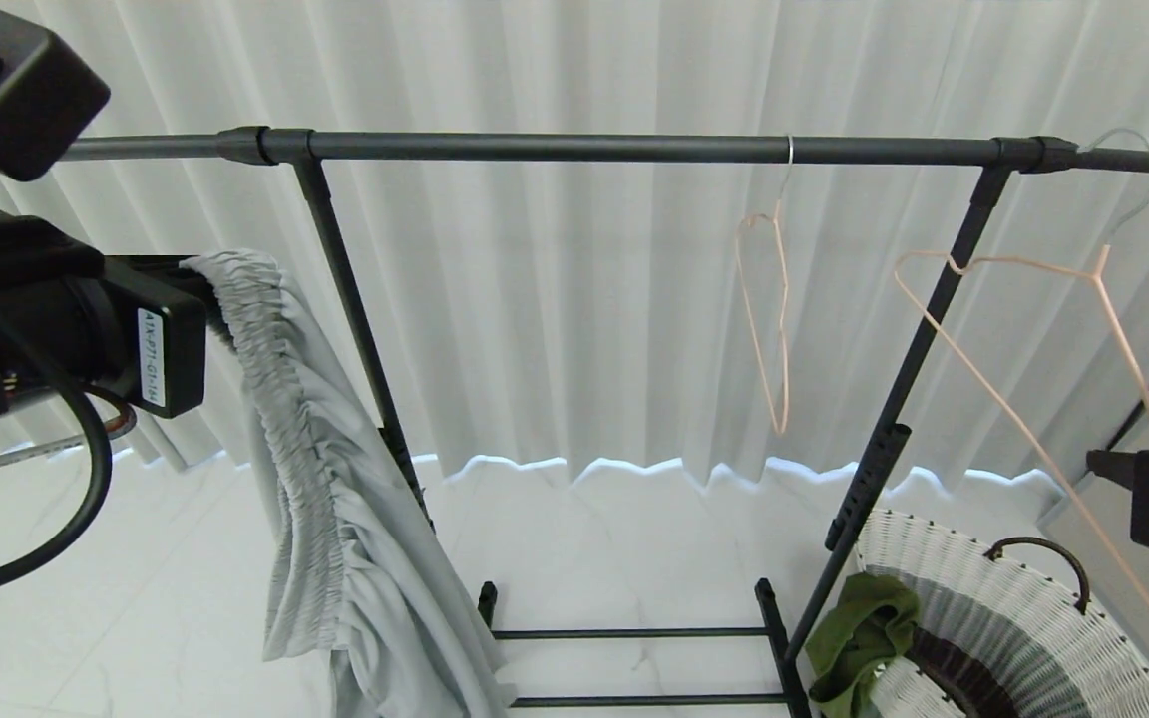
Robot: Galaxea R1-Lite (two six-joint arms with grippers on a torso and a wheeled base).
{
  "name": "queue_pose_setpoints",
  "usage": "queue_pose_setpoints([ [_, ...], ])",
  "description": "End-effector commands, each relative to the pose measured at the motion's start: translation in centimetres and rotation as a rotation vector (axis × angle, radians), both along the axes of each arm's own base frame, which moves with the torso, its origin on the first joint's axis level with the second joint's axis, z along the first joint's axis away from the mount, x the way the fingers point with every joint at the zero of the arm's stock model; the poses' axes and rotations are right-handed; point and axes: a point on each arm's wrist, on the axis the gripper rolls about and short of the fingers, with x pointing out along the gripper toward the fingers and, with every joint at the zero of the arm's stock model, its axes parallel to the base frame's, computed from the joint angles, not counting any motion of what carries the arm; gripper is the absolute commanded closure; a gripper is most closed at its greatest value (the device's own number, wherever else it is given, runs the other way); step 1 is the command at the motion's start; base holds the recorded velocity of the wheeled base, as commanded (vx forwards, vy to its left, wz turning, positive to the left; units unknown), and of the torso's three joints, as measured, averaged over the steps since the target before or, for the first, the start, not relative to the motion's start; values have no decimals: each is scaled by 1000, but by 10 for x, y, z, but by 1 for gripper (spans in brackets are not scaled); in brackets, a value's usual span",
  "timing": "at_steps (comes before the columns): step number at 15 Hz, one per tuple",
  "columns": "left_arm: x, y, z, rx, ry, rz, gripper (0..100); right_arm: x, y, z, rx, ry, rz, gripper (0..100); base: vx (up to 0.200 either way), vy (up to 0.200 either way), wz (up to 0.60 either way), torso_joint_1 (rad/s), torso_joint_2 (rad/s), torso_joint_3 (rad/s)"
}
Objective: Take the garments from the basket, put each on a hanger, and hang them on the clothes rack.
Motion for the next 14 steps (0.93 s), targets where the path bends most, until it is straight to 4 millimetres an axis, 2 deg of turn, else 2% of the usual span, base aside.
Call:
queue_pose_setpoints([
  [1,0,0,0,2,1,0,100,-6,3,0,2,-6,34,100,-200,0,0,-2,2,7],
  [5,1,-1,-2,6,9,0,100,-13,17,-2,6,4,144,100,-200,0,0,-1,1,2],
  [9,2,-1,-11,66,26,-8,100,-28,33,-9,2,21,292,100,0,0,0,0,0,0],
  [12,8,-3,-16,102,46,2,100,-56,43,-25,-20,48,488,100,0,0,0,0,0,0],
  [14,19,-7,-19,133,63,98,100,-70,49,-27,-4,57,596,100,0,0,0,0,0,0],
])
